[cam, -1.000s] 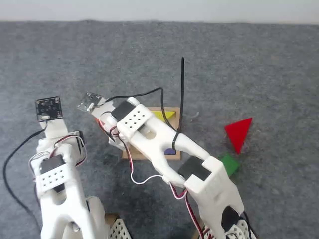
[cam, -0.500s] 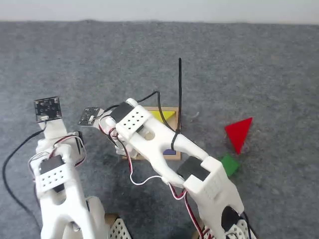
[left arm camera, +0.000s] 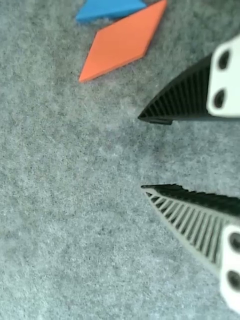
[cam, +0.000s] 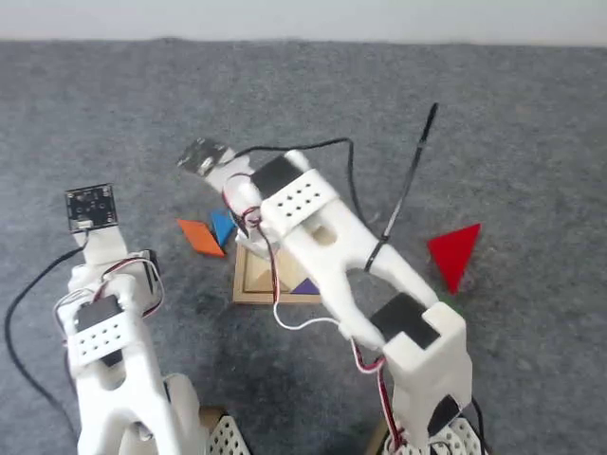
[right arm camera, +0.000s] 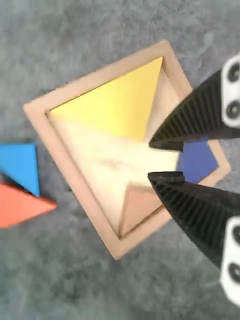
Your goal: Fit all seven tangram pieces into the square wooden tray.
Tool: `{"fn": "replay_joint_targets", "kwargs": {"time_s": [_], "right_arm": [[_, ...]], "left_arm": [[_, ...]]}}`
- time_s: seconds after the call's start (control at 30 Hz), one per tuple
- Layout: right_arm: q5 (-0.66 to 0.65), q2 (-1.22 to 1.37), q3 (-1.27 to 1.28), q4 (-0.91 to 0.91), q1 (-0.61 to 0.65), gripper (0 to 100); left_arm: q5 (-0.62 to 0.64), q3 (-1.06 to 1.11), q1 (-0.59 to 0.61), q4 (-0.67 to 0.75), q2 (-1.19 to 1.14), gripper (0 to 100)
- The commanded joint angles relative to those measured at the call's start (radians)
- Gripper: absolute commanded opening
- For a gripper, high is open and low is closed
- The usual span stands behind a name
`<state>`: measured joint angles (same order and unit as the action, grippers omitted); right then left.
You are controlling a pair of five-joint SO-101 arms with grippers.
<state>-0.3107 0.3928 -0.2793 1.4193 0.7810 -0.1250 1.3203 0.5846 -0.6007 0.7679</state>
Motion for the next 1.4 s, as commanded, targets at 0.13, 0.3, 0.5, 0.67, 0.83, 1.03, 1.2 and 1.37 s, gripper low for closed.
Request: {"fn": "replay_joint_targets", "kwargs": {"time_s": [0.13, 0.3, 0.5, 0.67, 0.83, 1.03, 1.2, 1.37], "right_arm": [[0.041, 0.147, -0.044, -0.081, 0.056, 23.3], [0.041, 0.159, -0.044, -0.105, 0.094, 19.8], [0.075, 0.179, -0.044, -0.159, 0.059, 6.3], [0.075, 0.177, -0.046, -0.16, -0.008, 4.8], [0.077, 0.176, -0.103, -0.113, -0.024, 4.6], [0.135, 0.101, -0.158, -0.048, -0.022, 3.2], [0.141, 0.025, -0.112, -0.047, -0.012, 3.0], [0.138, 0.074, -0.058, -0.116, 0.005, 10.4]], "left_arm": [[0.012, -0.038, 0.0, 0.025, 0.032, 18], [0.012, -0.038, 0.0, 0.025, 0.032, 18], [0.012, -0.038, 0.0, 0.025, 0.032, 18], [0.012, -0.038, 0.0, 0.025, 0.032, 18], [0.012, -0.038, 0.0, 0.025, 0.032, 18], [0.012, -0.038, 0.0, 0.025, 0.032, 18], [0.012, -0.038, 0.0, 0.025, 0.032, 18], [0.012, -0.038, -0.002, 0.025, 0.032, 18]]}}
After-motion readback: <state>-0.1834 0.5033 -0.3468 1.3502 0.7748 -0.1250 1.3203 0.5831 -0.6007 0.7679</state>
